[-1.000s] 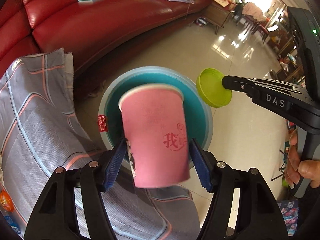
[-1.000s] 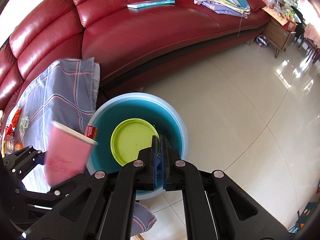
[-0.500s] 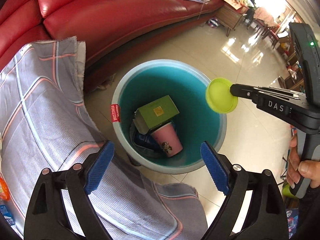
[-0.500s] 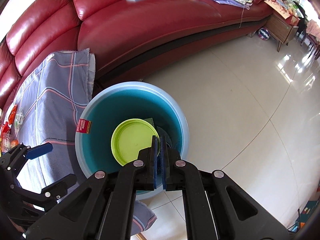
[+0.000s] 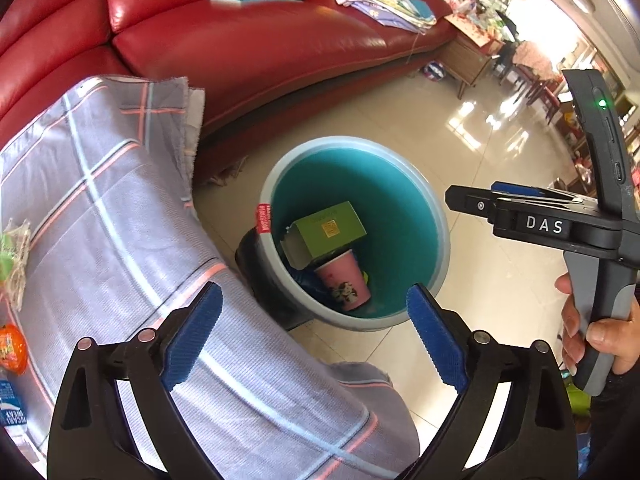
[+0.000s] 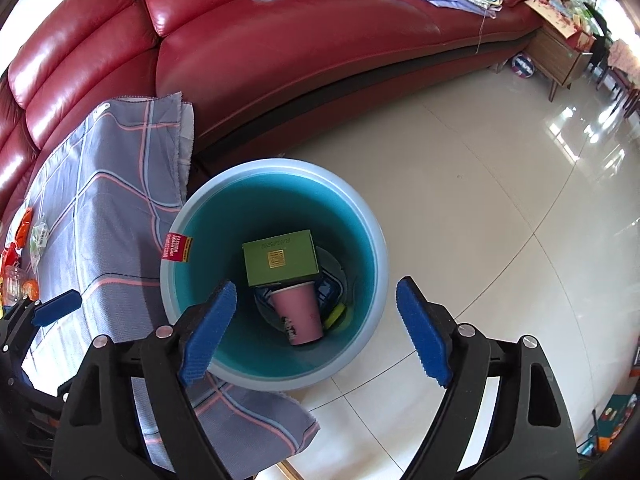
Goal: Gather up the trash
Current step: 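Move both tools back over the table, then pinch the white paper towel with the left tool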
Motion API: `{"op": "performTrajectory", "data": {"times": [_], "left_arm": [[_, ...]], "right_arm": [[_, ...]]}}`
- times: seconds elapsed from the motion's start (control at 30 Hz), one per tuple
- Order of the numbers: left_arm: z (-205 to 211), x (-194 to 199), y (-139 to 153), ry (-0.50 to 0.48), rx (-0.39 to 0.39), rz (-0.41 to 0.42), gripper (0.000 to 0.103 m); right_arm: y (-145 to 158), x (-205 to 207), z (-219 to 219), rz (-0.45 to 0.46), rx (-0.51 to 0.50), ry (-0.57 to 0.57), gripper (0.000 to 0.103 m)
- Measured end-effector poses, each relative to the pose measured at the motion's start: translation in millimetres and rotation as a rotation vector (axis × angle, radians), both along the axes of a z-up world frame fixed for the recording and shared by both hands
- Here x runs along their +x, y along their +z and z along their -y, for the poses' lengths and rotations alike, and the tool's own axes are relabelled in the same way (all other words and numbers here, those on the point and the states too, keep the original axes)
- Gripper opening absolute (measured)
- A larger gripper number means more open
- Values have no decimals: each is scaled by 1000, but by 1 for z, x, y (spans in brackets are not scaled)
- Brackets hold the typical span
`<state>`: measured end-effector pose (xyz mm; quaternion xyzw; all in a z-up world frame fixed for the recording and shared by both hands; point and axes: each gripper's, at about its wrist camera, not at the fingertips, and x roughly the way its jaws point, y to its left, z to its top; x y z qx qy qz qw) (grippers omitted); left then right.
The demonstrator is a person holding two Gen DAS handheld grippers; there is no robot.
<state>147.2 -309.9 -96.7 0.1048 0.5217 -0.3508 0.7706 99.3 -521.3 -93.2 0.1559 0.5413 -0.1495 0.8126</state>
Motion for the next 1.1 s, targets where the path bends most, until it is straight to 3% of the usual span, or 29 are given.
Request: {"op": "performTrajectory", "data": {"times": [0.33,0.47,0.73,0.93,1.1], "left_arm": [[-94,1,32,144,-44,49,94],[-139,2,43,211,-54,73,94],[-253,7,62,362,-36,141,95],[-337,30,62,499,-15,156,95],[-366,51,47,504,22,146,95]], "right_arm": [[28,18,-74,15,-33,128,79],[43,27,-117,35,-60,199,85],[56,45,-199,31,-79,325,85],[53,62,-256,3,-82,412,85],[44,74,-288,-19,-78,456,85]]}}
